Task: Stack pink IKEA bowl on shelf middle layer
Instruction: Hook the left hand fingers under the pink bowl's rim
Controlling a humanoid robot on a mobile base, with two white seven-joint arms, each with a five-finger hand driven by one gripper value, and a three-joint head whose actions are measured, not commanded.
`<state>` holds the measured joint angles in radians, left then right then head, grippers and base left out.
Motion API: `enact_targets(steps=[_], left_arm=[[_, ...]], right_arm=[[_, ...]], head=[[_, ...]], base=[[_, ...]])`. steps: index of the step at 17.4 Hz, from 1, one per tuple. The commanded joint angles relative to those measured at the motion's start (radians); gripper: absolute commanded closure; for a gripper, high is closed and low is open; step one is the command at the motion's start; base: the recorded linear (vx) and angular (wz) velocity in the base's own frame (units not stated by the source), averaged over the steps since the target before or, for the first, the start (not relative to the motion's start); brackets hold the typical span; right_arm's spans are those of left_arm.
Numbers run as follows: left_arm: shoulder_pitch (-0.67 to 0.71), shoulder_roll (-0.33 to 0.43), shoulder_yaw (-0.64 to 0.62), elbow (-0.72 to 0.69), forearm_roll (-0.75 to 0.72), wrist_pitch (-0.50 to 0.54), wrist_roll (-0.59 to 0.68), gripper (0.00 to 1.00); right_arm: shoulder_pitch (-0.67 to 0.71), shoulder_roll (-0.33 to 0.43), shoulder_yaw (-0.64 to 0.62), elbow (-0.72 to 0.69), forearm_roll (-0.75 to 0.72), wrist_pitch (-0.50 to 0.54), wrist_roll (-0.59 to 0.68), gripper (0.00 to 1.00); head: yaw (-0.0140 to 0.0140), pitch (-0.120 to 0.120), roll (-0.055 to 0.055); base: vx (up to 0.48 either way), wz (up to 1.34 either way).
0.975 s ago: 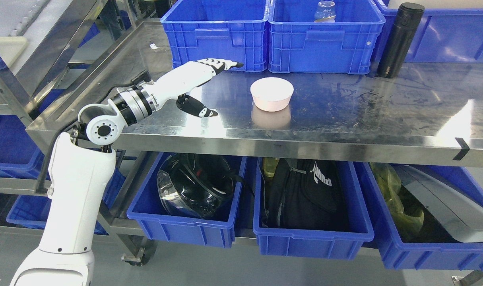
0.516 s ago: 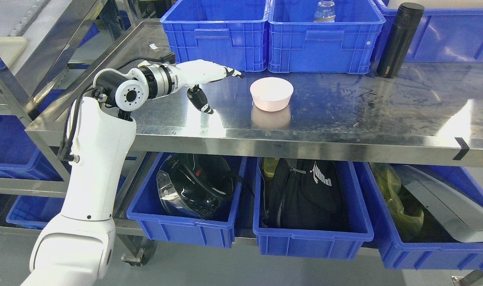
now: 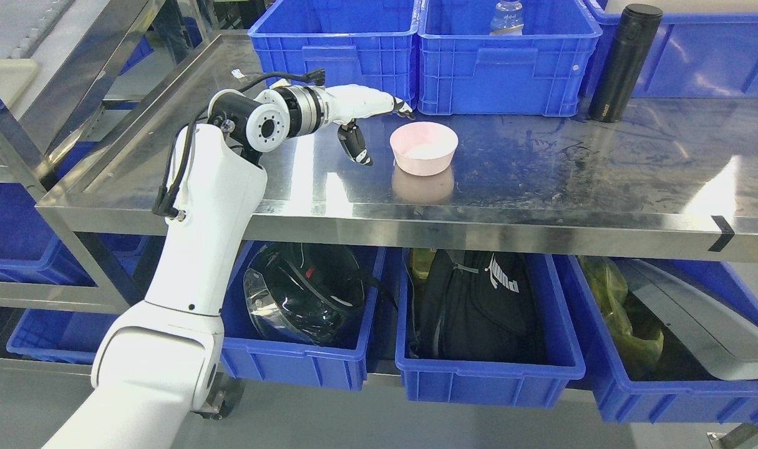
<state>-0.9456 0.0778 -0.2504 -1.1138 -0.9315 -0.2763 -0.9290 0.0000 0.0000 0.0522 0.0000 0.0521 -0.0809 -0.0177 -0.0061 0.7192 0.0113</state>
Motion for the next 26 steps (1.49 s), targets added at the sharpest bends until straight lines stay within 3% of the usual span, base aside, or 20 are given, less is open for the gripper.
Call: enact_targets(steps=[1, 10, 16, 21, 26], left_arm=[[-0.061, -0.06, -0.052, 0.29, -0.007, -0.01, 0.035, 0.19], [-0.076, -0.06, -0.086, 0.397, -0.007, -0.023, 0.105, 0.2], [-0.094, -0.06, -0.086, 0.445, 0.006, -0.106, 0.134, 0.21], [-0.11, -0.06, -0.086, 0.474, 0.011, -0.113, 0.144, 0.21], [-0.111, -0.06, -0.084, 0.483, 0.017, -0.135, 0.145, 0.32]], right_arm=[[0.005, -0.017, 0.0, -0.017, 0.0, 0.0, -0.001, 0.0], [0.005, -0.017, 0.0, -0.017, 0.0, 0.0, -0.001, 0.0], [0.005, -0.017, 0.0, -0.017, 0.0, 0.0, -0.001, 0.0], [0.003, -0.017, 0.0, -0.017, 0.0, 0.0, -0.001, 0.0], [0.005, -0.017, 0.0, -0.017, 0.0, 0.0, -0.001, 0.0]], head=[[0.0, 0.0, 0.0], [0.0, 0.0, 0.0], [0.0, 0.0, 0.0], [0.0, 0.0, 0.0], [0.0, 0.0, 0.0]], base=[[0.0, 0.0], [0.0, 0.0], [0.0, 0.0], [0.0, 0.0], [0.0, 0.0]])
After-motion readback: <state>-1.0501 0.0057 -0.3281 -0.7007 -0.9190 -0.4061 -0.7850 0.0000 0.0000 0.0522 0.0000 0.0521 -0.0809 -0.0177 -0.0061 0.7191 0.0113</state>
